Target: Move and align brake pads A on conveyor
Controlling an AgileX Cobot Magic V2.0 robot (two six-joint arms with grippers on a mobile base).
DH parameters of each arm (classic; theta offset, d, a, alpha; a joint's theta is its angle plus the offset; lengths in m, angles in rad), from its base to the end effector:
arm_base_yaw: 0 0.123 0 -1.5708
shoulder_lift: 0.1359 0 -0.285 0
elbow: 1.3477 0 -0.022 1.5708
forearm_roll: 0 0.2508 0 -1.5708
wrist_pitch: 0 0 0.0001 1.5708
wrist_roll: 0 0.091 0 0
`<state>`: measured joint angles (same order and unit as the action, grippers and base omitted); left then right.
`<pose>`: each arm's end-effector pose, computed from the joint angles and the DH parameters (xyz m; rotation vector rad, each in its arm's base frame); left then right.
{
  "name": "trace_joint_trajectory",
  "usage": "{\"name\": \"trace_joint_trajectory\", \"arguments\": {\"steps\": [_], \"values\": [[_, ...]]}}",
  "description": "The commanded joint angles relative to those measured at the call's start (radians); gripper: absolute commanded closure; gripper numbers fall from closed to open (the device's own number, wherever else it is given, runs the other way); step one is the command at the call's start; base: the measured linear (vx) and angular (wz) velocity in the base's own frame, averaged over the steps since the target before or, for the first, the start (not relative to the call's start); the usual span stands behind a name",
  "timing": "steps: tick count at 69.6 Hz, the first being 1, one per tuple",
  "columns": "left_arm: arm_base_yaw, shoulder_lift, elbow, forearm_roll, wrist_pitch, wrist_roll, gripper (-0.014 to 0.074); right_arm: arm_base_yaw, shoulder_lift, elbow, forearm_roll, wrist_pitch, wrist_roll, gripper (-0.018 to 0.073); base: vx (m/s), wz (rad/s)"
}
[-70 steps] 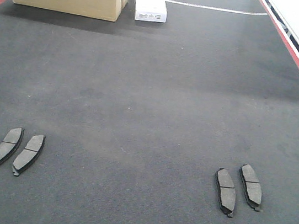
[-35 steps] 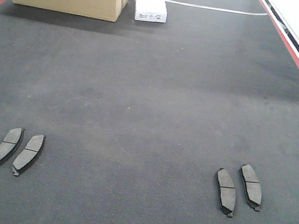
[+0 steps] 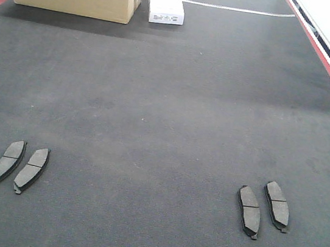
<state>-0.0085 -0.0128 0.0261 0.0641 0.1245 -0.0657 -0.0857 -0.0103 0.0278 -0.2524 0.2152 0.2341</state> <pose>0.0565 0.0002 0.1938 -0.0009 1.6211 -0.0017 0.0553 -0.0096 0.1854 0.1021 1.7079 -0.1188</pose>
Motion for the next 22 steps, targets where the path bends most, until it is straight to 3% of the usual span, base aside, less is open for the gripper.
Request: {"name": "trace_joint_trajectory", "arguments": {"steps": [1, 22], "values": [[0.0, -0.014, 0.018, -0.007, -0.076, -0.001, 0.0602, -0.004, -0.014, 0.012, -0.013, -0.066, 0.002, 0.0571, 0.0, 0.0], [0.0, -0.014, 0.018, -0.007, -0.076, -0.001, 0.0602, -0.004, -0.014, 0.012, -0.013, -0.066, 0.002, 0.0571, 0.0, 0.0]]}}
